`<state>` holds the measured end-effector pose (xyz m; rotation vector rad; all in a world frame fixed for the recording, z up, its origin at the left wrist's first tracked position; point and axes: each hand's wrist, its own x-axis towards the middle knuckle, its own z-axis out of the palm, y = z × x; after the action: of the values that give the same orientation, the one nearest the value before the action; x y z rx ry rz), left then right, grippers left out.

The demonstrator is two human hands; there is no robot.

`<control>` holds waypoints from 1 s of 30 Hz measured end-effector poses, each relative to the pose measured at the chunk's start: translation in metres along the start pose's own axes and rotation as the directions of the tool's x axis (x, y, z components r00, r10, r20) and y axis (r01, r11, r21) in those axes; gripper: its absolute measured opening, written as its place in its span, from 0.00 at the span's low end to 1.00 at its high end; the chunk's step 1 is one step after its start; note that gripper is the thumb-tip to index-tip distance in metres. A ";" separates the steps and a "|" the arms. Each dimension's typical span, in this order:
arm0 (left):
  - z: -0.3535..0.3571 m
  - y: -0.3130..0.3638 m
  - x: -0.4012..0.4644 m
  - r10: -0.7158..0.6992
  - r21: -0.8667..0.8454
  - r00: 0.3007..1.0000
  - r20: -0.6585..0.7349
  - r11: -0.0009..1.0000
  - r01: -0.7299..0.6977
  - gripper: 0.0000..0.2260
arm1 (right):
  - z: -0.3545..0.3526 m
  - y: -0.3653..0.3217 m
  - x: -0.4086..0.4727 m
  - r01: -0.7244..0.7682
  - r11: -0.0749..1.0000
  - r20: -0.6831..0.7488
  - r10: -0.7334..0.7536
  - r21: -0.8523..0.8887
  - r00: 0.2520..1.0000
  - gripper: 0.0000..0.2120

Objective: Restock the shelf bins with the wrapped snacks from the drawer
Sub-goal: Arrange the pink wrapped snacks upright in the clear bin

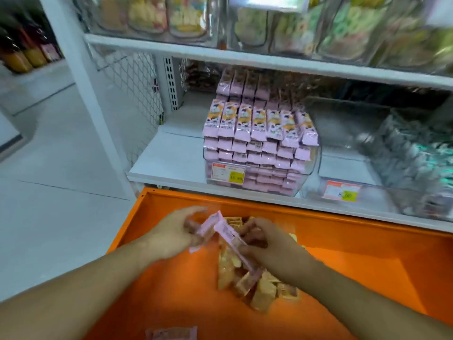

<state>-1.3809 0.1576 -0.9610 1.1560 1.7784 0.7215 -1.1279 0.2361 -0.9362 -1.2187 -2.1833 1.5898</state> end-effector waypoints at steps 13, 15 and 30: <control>0.056 0.161 -0.115 0.134 -0.565 0.976 -0.169 0.799 -0.208 0.33 | -0.054 -0.068 -0.102 0.213 0.818 -0.327 -0.032 0.535 0.944 0.09; 0.059 0.169 -0.113 0.137 -0.577 0.979 -0.154 0.791 -0.202 0.33 | -0.056 -0.074 -0.104 0.227 0.811 -0.343 -0.034 0.540 0.939 0.09; 0.064 0.202 -0.084 0.267 -0.174 0.886 -0.379 0.920 -0.352 0.24 | -0.098 -0.070 -0.090 0.201 0.699 -0.273 -0.008 0.686 0.962 0.16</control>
<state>-1.2246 0.1625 -0.7950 1.2172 1.7402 1.3705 -1.0491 0.2372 -0.8082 -0.9402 -1.2295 1.8372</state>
